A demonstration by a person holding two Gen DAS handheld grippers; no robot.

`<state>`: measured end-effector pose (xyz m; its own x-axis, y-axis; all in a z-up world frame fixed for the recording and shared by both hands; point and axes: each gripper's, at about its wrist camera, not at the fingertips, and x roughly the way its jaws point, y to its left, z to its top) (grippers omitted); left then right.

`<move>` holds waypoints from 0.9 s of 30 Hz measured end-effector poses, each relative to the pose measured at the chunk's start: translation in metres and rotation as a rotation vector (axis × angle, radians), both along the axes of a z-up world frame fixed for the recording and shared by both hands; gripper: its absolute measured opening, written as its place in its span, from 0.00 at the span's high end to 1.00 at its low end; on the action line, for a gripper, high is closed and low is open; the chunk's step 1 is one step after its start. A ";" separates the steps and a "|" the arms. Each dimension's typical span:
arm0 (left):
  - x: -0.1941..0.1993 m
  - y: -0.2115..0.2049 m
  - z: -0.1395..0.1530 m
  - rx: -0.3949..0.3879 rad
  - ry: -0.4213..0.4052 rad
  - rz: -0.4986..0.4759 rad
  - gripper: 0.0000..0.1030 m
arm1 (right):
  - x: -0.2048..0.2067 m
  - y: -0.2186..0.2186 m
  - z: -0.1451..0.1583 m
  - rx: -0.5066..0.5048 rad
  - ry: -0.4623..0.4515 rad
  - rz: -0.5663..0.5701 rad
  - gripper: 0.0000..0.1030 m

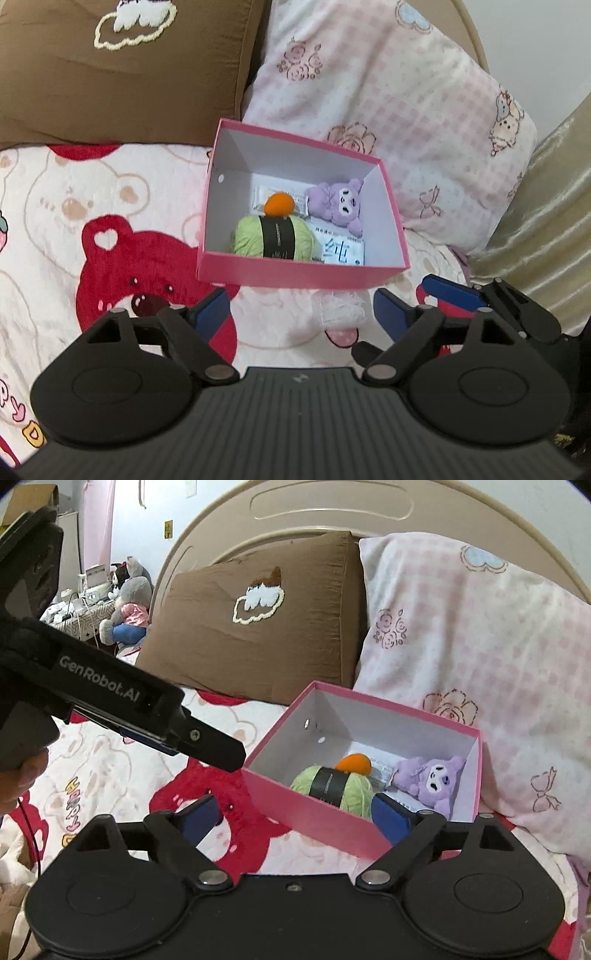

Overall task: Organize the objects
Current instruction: 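Raise the open left tool out of the pink box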

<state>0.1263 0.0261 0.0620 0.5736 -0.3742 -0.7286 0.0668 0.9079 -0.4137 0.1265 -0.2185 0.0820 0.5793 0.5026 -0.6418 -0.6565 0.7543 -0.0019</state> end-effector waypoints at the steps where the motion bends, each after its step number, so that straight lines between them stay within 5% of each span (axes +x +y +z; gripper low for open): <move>1: 0.000 0.000 -0.004 -0.004 0.007 -0.001 0.15 | -0.001 -0.001 -0.002 -0.005 0.004 -0.007 0.09; 27: 0.009 -0.029 -0.081 -0.013 0.042 -0.111 0.09 | -0.002 -0.031 -0.067 -0.014 0.065 -0.135 0.09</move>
